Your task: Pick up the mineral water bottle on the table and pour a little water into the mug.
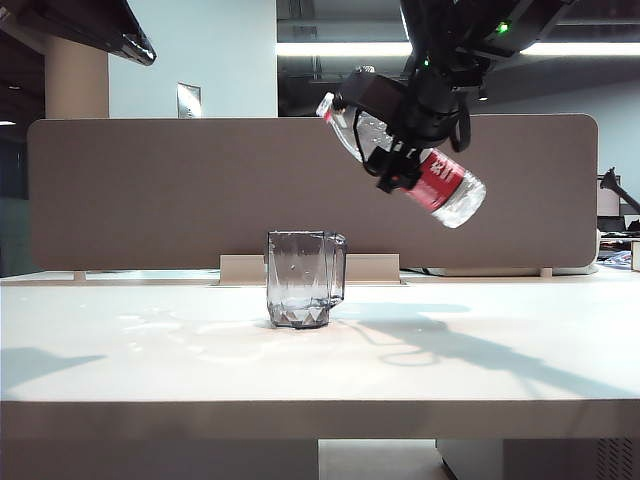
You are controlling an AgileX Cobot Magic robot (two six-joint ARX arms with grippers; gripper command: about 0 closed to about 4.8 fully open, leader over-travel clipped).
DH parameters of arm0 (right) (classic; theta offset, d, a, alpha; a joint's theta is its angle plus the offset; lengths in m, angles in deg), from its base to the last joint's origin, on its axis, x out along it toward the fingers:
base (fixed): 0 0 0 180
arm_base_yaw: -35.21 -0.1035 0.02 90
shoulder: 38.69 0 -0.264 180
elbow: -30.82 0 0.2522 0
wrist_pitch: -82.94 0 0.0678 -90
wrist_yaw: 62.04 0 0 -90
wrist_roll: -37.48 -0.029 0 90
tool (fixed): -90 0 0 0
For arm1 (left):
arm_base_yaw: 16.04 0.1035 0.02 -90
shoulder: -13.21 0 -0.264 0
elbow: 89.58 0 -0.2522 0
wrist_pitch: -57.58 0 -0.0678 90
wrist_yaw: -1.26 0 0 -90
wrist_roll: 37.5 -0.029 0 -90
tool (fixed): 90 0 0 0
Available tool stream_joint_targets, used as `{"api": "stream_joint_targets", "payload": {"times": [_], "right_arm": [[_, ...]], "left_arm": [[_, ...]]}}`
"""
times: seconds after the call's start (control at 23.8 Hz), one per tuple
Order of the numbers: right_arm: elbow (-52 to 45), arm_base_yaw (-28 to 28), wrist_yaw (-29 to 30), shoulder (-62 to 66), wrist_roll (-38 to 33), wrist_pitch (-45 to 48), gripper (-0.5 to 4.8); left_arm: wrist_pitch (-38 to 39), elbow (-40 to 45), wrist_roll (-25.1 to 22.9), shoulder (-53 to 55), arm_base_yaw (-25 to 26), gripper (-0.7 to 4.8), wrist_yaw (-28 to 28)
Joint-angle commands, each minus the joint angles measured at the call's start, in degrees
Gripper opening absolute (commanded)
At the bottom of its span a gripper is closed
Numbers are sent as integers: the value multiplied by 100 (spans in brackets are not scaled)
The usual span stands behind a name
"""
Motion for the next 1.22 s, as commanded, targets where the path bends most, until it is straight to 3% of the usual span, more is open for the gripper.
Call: {"api": "stream_joint_targets", "payload": {"times": [0.04,0.21,0.38,0.8,0.92,1.22], "right_arm": [[31,-131,157,-81,-929,-52,300],[26,-179,367,-114,-2153,-323,300],[-127,-179,411,-155,-2522,-153,301],[-2057,-168,439,-1460,-3735,1416,301],[-2855,-168,437,-1934,-3939,2140,301],[-3733,-164,439,-2192,-4478,3176,290]], "left_arm": [[-33,-9,-17,-20,-2,-4,7],[-35,-9,-17,-20,-2,-4,4],[-33,-9,-17,-20,-2,-4,4],[-136,-9,26,-17,-2,-4,-48],[-173,-9,210,-20,2,-4,-420],[-612,-7,459,-20,2,-4,-979]]}}
